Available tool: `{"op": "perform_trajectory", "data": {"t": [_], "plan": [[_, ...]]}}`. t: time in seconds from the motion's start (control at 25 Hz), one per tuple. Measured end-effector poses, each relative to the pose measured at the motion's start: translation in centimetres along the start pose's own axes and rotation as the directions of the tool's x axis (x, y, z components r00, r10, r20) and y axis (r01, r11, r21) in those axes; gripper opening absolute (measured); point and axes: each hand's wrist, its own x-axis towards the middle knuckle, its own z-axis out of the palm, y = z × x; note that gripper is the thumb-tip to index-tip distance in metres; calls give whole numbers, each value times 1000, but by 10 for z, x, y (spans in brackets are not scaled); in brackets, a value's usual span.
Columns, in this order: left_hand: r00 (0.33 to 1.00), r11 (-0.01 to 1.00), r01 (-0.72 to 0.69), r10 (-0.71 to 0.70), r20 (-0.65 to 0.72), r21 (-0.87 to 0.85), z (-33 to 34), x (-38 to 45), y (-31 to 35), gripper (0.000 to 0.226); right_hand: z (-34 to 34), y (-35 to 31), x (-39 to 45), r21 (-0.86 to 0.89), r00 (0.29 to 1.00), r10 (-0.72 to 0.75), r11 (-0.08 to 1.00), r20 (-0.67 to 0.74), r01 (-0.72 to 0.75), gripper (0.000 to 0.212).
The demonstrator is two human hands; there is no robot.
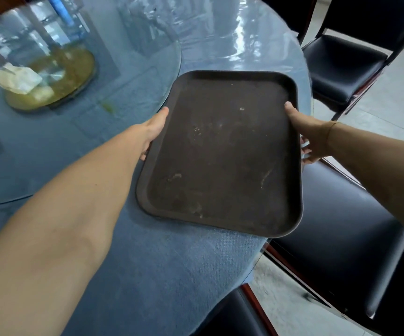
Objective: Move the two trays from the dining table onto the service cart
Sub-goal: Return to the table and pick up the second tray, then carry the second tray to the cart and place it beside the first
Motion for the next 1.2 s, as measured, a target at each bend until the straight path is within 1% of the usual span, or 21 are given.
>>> {"op": "perform_trajectory", "data": {"t": [0.12, 0.2, 0.36, 0.4, 0.48, 0.56, 0.6, 0.76, 0.84, 1.04, 1.2], "plan": [[999, 1000, 26, -26, -37, 0, -5, -7, 5, 94, -2, -2, -5, 18, 1000, 11, 1000, 26, -12, 100], [998, 1000, 27, -26, -64, 11, -13, -13, 9, 99, -3, -5, -13, 46, 1000, -6, 999, -1, 6, 98], [999, 1000, 12, -11, -35, 23, -31, -37, 16, 106, -12, -23, -41, 60, 996, -79, 995, -42, 82, 93], [1000, 1000, 15, -14, -27, 23, -36, -45, 16, 105, -16, -28, -50, 54, 995, -87, 995, -40, 89, 91], [1000, 1000, 11, -11, -7, 10, -46, -63, 15, 96, -21, -35, -70, 27, 996, -88, 996, -17, 88, 87], [1000, 1000, 11, -11, 5, -11, -58, -82, 12, 84, -22, -39, -90, -8, 996, -91, 996, 7, 91, 89], [1000, 1000, 9, -9, 6, -11, -65, -92, 10, 82, -22, -41, -100, -21, 995, -101, 995, 10, 101, 89], [1000, 1000, -13, 13, -20, 2, -93, -143, -5, 70, -16, -39, -148, -67, 991, -132, 989, 29, 134, 83], [999, 1000, -21, 21, -24, 7, -106, -169, -16, 65, -13, -35, -176, -78, 989, -142, 987, 30, 144, 84], [998, 998, -59, 59, -13, -10, -140, -240, -51, 62, -7, -19, -256, -84, 984, -178, 980, 23, 180, 93], [995, 995, -104, 104, -10, -9, -165, -305, -81, 65, -2, 3, -331, -91, 977, -212, 973, 4, 211, 96]]}}
